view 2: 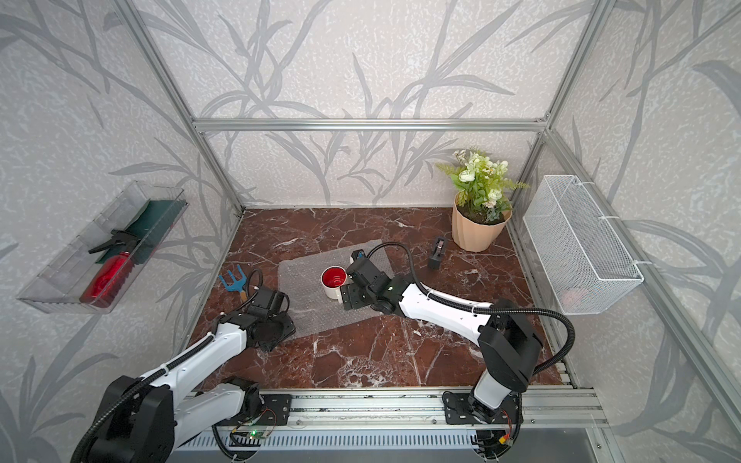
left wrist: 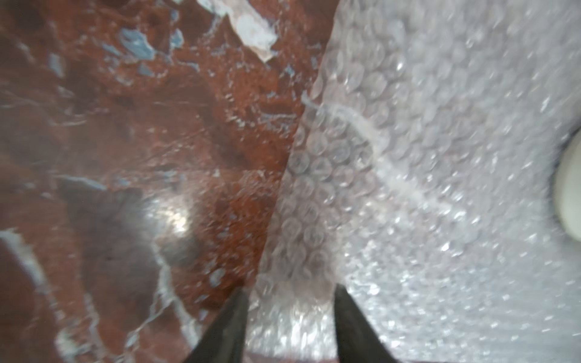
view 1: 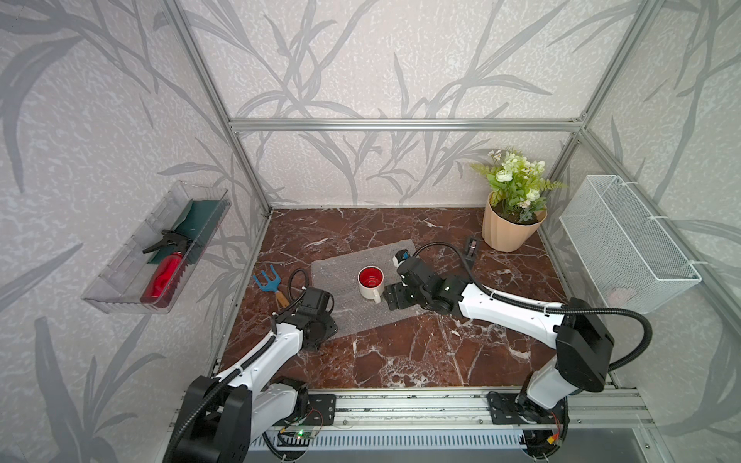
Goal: Wrap mugs in bubble wrap
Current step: Wrap the mug in bubble wrap.
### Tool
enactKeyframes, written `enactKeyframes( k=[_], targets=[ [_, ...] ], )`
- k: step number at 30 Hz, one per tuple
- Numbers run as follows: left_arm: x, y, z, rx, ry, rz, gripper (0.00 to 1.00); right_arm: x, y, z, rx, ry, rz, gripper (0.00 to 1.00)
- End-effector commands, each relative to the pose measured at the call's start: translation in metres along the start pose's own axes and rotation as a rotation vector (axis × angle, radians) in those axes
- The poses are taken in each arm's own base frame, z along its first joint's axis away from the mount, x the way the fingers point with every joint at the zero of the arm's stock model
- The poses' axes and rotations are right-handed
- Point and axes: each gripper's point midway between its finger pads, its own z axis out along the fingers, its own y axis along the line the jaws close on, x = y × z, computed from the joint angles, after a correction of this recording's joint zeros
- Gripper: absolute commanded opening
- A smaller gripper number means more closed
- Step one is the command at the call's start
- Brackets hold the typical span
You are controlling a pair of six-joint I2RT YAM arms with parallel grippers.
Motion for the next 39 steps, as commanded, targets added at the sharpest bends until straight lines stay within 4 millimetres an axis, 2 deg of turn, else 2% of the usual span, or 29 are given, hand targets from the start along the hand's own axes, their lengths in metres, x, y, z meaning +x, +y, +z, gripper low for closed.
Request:
enactKeyframes(
  k=[1,5,7,12,17,20,24,29,34,37,39],
  targets=[
    [0.008,0.006,0.012,-0.016,0.036,-0.004,0.27,-0.012,-0.002,-0.012,0.005,-0.055,-0.004,0.87],
    [-0.002,-0.009,0.003,0.028,0.010,0.021,0.05,-0.011,-0.005,-0.011,0.014,-0.055,-0.006,0.87],
    [-0.009,-0.014,-0.009,0.045,-0.018,0.034,0.00,-0.010,-0.004,-0.009,0.006,-0.053,-0.010,0.87],
    [-0.030,-0.034,-0.052,0.121,-0.104,0.080,0.00,-0.005,0.013,0.001,-0.084,-0.027,-0.055,0.87],
    [-0.045,-0.068,-0.079,0.211,-0.113,0.134,0.00,-0.009,0.059,0.010,-0.304,-0.024,-0.163,0.87],
    [-0.052,-0.086,-0.090,0.252,-0.109,0.154,0.00,-0.017,0.085,0.005,-0.431,-0.070,-0.267,0.87],
    [-0.060,-0.105,-0.101,0.294,-0.103,0.171,0.00,-0.011,0.107,0.013,-0.534,-0.107,-0.420,0.90],
    [-0.065,-0.120,-0.106,0.321,-0.087,0.184,0.00,-0.010,0.124,0.020,-0.559,-0.195,-0.560,0.95],
    [-0.071,-0.130,-0.114,0.349,-0.097,0.174,0.00,-0.018,0.136,0.032,-0.587,-0.253,-0.593,0.96],
    [-0.072,-0.137,-0.117,0.372,-0.092,0.172,0.00,-0.026,0.140,0.039,-0.589,-0.289,-0.577,0.89],
    [-0.071,-0.142,-0.119,0.389,-0.087,0.172,0.00,-0.033,0.141,0.045,-0.576,-0.307,-0.558,0.74]
  ],
)
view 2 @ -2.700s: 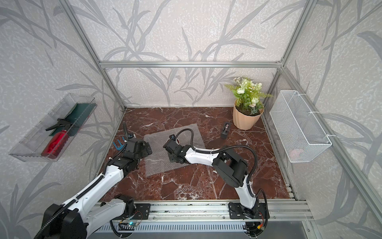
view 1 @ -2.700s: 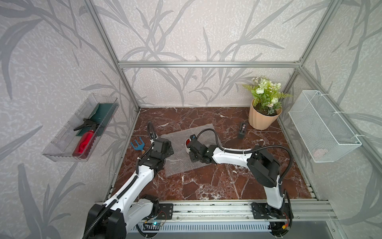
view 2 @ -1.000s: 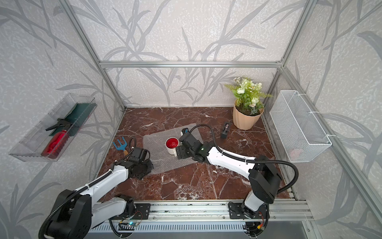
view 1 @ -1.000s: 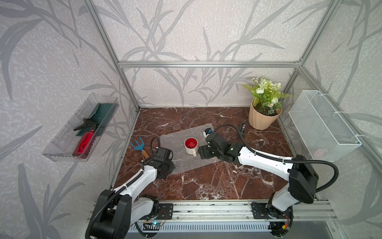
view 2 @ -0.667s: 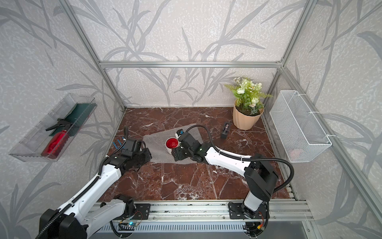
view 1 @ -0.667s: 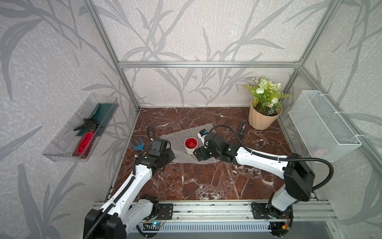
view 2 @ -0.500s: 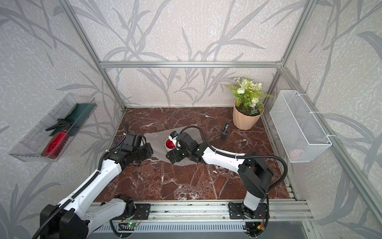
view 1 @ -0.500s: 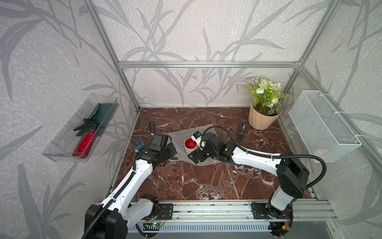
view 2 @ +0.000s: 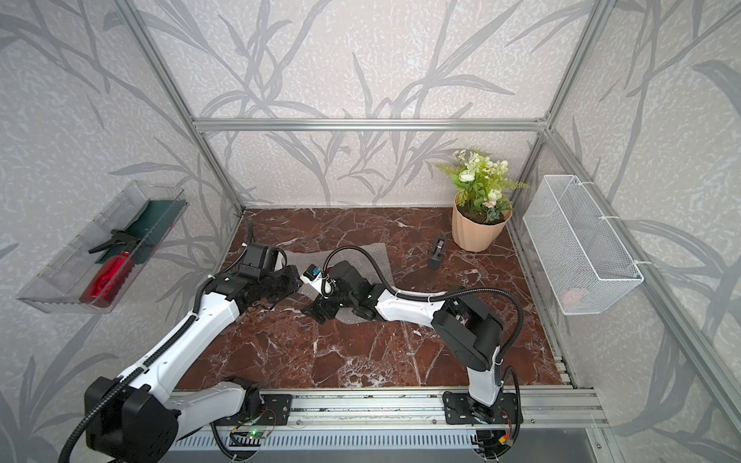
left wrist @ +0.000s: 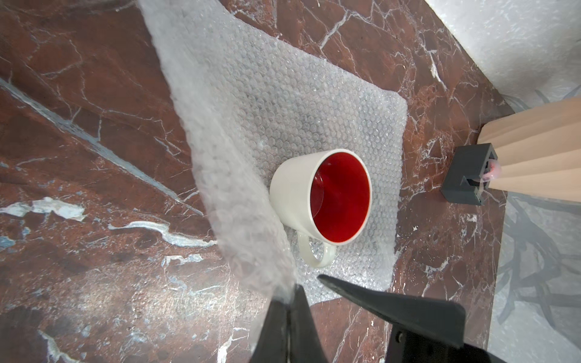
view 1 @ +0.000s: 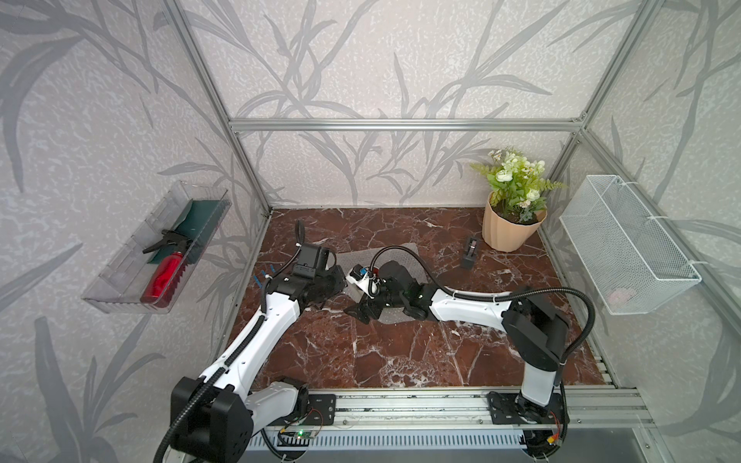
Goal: Wrap mugs in bubble wrap
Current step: Wrap the mug in bubble wrap.
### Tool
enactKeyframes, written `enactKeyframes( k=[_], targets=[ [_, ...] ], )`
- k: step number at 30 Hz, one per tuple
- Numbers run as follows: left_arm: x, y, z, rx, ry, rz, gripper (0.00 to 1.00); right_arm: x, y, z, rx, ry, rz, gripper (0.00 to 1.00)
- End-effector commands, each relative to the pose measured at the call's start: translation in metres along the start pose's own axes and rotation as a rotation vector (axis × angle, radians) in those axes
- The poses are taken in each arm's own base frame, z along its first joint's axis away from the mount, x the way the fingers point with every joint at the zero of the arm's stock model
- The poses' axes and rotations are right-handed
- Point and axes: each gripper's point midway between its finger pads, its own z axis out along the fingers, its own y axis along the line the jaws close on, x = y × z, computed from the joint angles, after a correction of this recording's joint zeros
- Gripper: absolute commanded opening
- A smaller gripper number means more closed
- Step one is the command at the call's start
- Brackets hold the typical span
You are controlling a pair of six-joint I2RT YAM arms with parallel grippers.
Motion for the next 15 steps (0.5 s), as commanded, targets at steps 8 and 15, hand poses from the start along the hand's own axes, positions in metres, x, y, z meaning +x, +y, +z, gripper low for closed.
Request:
enactKeyframes(
  k=[8,15],
  targets=[
    [-0.012,-0.004,-0.019,-0.020,-0.089,0.005,0.58,-0.040,-0.052,0.000,0.112,-0.175,0.157,0.05],
    [-0.002,0.017,-0.003,-0.061,-0.109,0.023,0.66,-0.026,-0.085,-0.008,0.165,-0.157,0.326,0.01]
  ],
)
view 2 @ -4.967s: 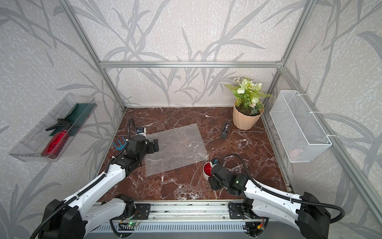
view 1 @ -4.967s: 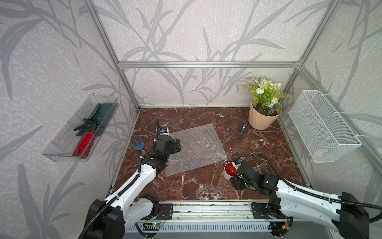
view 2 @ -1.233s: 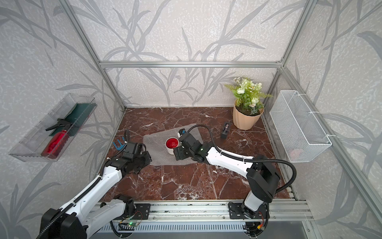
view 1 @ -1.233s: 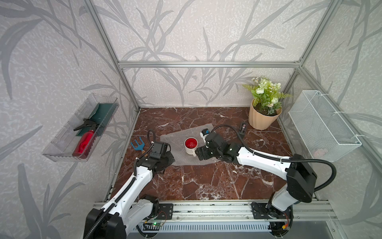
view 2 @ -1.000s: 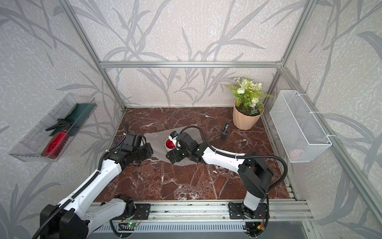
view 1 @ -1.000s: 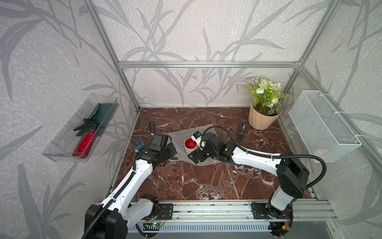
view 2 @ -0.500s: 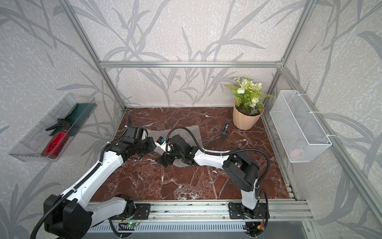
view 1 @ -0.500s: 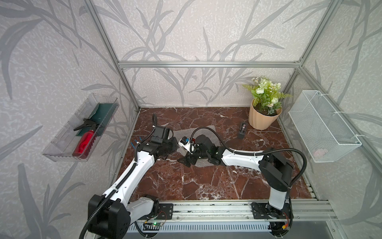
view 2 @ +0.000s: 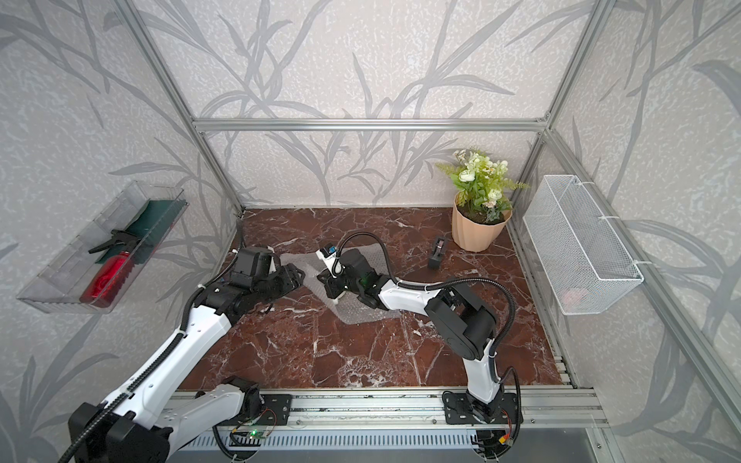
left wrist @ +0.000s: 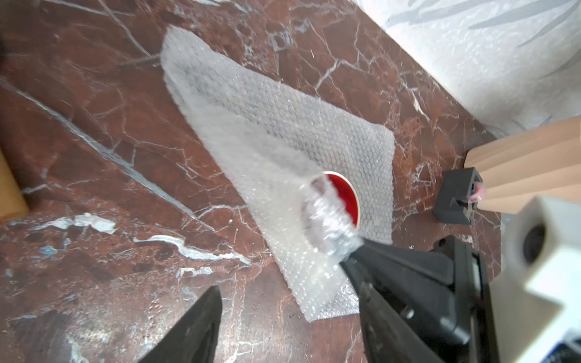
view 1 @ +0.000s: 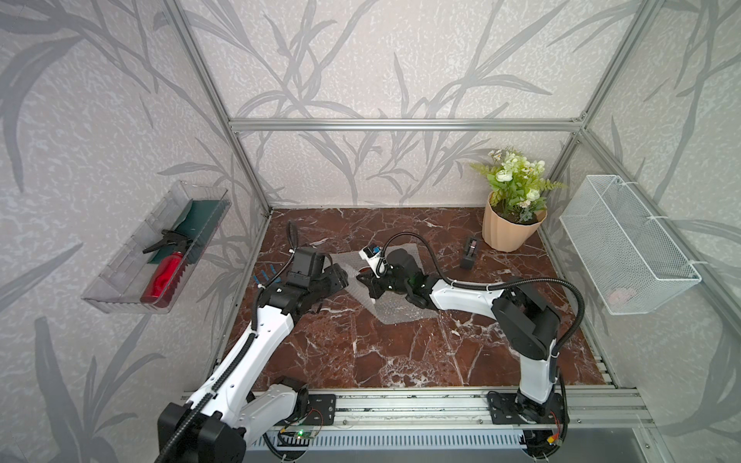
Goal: Wrap mugs in bubble wrap
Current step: Wrap the mug in bubble wrap.
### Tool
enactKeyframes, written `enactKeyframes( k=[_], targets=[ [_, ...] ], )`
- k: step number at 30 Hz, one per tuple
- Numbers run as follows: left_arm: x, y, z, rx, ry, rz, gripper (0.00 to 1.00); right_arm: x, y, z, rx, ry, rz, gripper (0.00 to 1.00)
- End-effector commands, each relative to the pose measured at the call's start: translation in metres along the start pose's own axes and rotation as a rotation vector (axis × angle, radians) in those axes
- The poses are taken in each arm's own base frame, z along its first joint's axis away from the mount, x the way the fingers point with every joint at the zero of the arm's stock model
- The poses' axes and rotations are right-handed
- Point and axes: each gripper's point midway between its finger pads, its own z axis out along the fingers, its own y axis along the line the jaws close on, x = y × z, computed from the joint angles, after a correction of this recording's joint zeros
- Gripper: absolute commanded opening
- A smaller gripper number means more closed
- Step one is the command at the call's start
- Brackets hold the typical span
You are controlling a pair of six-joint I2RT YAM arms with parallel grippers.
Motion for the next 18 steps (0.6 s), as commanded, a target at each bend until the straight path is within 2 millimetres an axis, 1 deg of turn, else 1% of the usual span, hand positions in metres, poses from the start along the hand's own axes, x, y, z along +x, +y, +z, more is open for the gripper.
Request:
enactKeyframes(
  k=[1,2,4,9,13,18],
  targets=[
    [0.012,0.011,0.022,-0.052,0.045,0.011,0.65,-0.012,-0.010,-0.001,0.025,-0.035,0.095,0.01],
    [0.014,0.011,0.029,-0.056,0.057,0.015,0.65,-0.011,-0.014,-0.001,0.032,-0.031,0.112,0.00],
    [0.011,0.007,0.040,-0.046,0.046,0.015,0.65,-0.007,-0.021,-0.001,0.043,-0.021,0.147,0.00],
    [0.002,-0.007,0.066,-0.023,0.048,0.033,0.71,0.004,-0.032,0.004,0.051,0.012,0.216,0.00],
    [0.005,-0.010,0.087,-0.032,0.088,0.040,0.75,0.013,-0.042,0.004,0.079,0.034,0.260,0.00],
    [0.005,-0.012,0.102,-0.060,0.097,0.059,0.83,0.019,-0.052,0.000,0.104,0.043,0.300,0.00]
  ],
)
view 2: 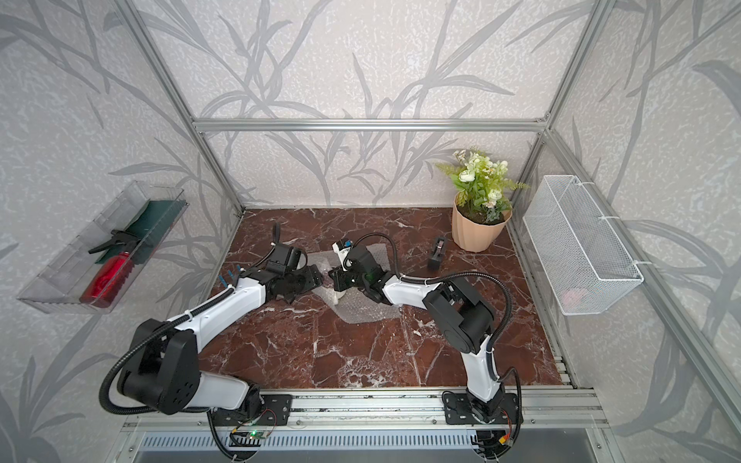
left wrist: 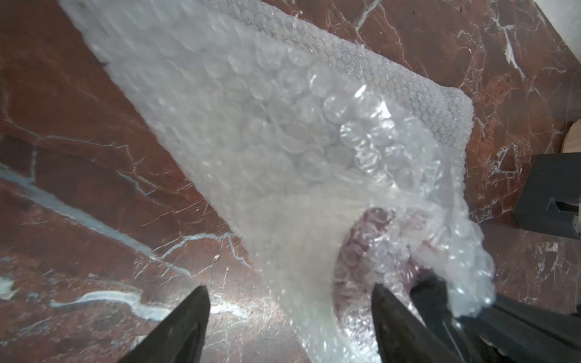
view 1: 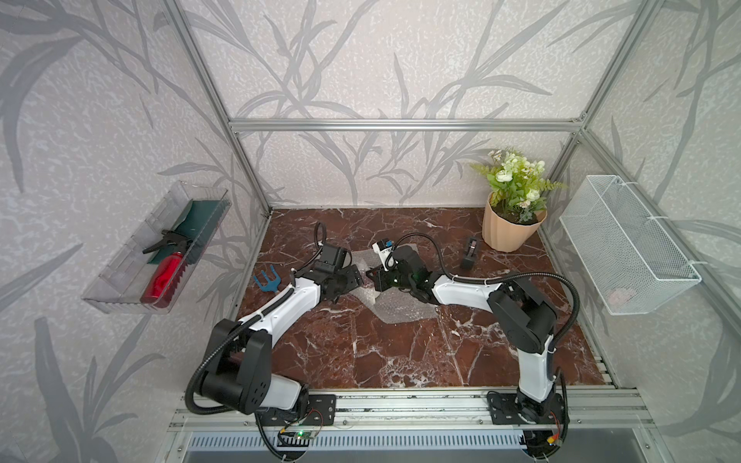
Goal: Wrap mugs in bubble wrap
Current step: Wrap the mug in bubble wrap.
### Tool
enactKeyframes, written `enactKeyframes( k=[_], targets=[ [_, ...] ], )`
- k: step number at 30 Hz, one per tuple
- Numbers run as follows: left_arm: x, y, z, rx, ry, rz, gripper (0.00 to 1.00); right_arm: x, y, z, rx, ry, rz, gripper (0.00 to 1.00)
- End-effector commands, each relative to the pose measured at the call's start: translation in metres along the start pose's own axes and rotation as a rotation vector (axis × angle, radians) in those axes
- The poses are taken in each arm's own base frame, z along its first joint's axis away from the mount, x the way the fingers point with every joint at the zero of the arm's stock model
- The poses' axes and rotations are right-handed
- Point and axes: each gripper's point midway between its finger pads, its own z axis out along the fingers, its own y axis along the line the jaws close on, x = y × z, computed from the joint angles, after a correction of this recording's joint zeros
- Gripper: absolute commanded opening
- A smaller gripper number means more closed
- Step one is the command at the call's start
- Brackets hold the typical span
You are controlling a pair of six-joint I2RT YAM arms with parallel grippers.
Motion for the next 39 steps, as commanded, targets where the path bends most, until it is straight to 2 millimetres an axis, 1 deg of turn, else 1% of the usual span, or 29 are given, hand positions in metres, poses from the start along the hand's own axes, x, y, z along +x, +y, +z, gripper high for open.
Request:
enactKeyframes(
  k=[1,6,8,10,11,13,16,18,20,22,25,27,31,35,37,39],
  targets=[
    [-0.018,-0.014,0.000,0.013,-0.050,0.021,0.84,0.002,-0.012,0.000,0.024,0.008,0.049,0.00],
    [-0.020,-0.011,0.018,-0.059,-0.021,0.052,0.84,0.004,-0.023,-0.003,0.045,0.021,0.091,0.00],
    [-0.019,-0.009,0.026,-0.084,-0.003,0.062,0.83,0.002,-0.025,-0.008,0.046,0.031,0.114,0.11],
    [-0.016,-0.008,0.034,-0.108,0.016,0.069,0.79,-0.002,-0.032,-0.021,0.062,0.055,0.166,0.27],
    [-0.015,-0.007,0.037,-0.114,0.023,0.073,0.78,-0.005,-0.037,-0.029,0.073,0.062,0.195,0.34],
    [-0.012,-0.007,0.042,-0.127,0.036,0.085,0.75,-0.010,-0.053,-0.053,0.127,0.078,0.246,0.45],
    [-0.010,-0.009,0.049,-0.134,0.047,0.101,0.72,-0.018,-0.082,-0.080,0.243,0.113,0.241,0.54],
    [-0.010,-0.011,0.052,-0.140,0.056,0.118,0.71,-0.021,-0.106,-0.090,0.319,0.139,0.223,0.58],
    [-0.008,-0.013,0.056,-0.154,0.069,0.144,0.69,-0.025,-0.130,-0.093,0.369,0.159,0.228,0.59],
    [-0.004,-0.012,0.061,-0.175,0.083,0.172,0.66,-0.028,-0.154,-0.090,0.411,0.183,0.241,0.60],
    [0.001,-0.008,0.068,-0.199,0.104,0.192,0.62,-0.030,-0.183,-0.081,0.475,0.213,0.234,0.60],
    [0.004,-0.006,0.071,-0.210,0.112,0.195,0.61,-0.030,-0.195,-0.072,0.499,0.226,0.230,0.60],
    [0.005,-0.007,0.071,-0.209,0.106,0.201,0.59,-0.022,-0.216,-0.050,0.525,0.275,0.225,0.59],
    [0.004,-0.011,0.071,-0.198,0.096,0.210,0.58,-0.010,-0.236,-0.039,0.558,0.309,0.253,0.58],
    [0.004,-0.012,0.071,-0.194,0.095,0.214,0.57,-0.007,-0.247,-0.036,0.574,0.320,0.267,0.58],
    [0.003,-0.013,0.071,-0.192,0.092,0.216,0.57,-0.007,-0.254,-0.032,0.566,0.318,0.277,0.57]
  ],
)
